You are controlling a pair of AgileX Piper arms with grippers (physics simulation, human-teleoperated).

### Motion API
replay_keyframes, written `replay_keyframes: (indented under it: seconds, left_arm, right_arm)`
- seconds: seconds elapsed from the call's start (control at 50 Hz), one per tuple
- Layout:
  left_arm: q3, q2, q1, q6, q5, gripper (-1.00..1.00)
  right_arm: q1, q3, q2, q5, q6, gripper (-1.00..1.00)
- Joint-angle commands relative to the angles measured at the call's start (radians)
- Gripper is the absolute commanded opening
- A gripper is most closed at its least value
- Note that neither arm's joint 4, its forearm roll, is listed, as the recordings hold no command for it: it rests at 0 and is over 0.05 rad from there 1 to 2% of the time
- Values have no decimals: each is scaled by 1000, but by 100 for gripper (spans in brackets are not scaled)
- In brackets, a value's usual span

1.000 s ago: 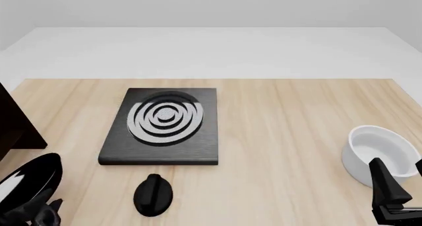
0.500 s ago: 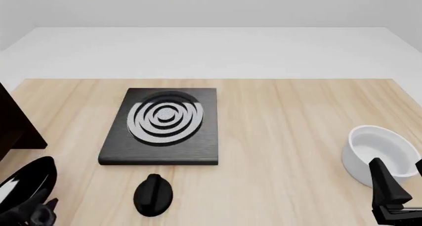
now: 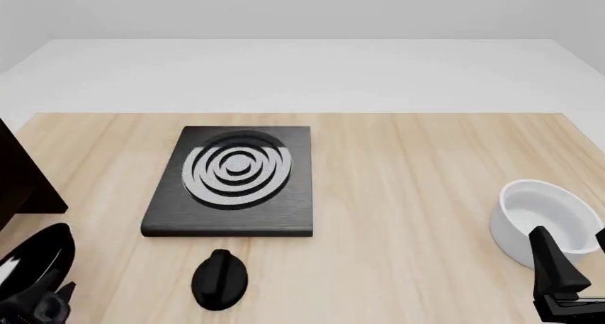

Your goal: Put the frying pan under the cabinet shelf.

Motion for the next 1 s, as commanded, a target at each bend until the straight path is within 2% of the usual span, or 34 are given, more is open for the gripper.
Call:
replay_keyframes:
  seconds: [0.02,0.3,0.48,0.54,0.58,0.6,0.64,0.66,0.68,0.7,0.72,0.74,0.78,1.0]
  left_arm:
    - [4,4,46,-13,4,-100]
    - [4,43,80,-6,-23,-100]
    - [4,51,126,23,-12,-100]
    - [4,113,138,29,-64,-100]
    - [4,202,147,38,-146,-100]
    - [4,282,152,42,-223,-100]
    - [4,514,158,53,-444,-100]
    - [4,689,159,55,-612,-100]
    - [4,1003,162,70,-919,-100]
    - [4,1372,163,77,-1284,-100]
    - [4,1676,162,76,-1585,-100]
    - [4,1727,169,116,-1624,-100]
    - [4,1729,170,105,-1624,-100]
    - [4,1778,199,140,-1624,-100]
  right_arm:
    - [0,0,0,0,0,100]
    - [0,0,0,0,0,100]
    - [0,0,0,0,0,100]
    - [0,0,0,0,0,100]
    - [0,0,-1,0,0,100]
    - [0,0,0,0,0,100]
    - [0,0,0,0,0,100]
    - [0,0,0,0,0,100]
    - [0,0,0,0,0,100]
    - [0,0,0,0,0,100]
    - [0,0,0,0,0,100]
    - [0,0,0,0,0,100]
    - [0,0,0,0,0,100]
    - [0,0,0,0,0,100]
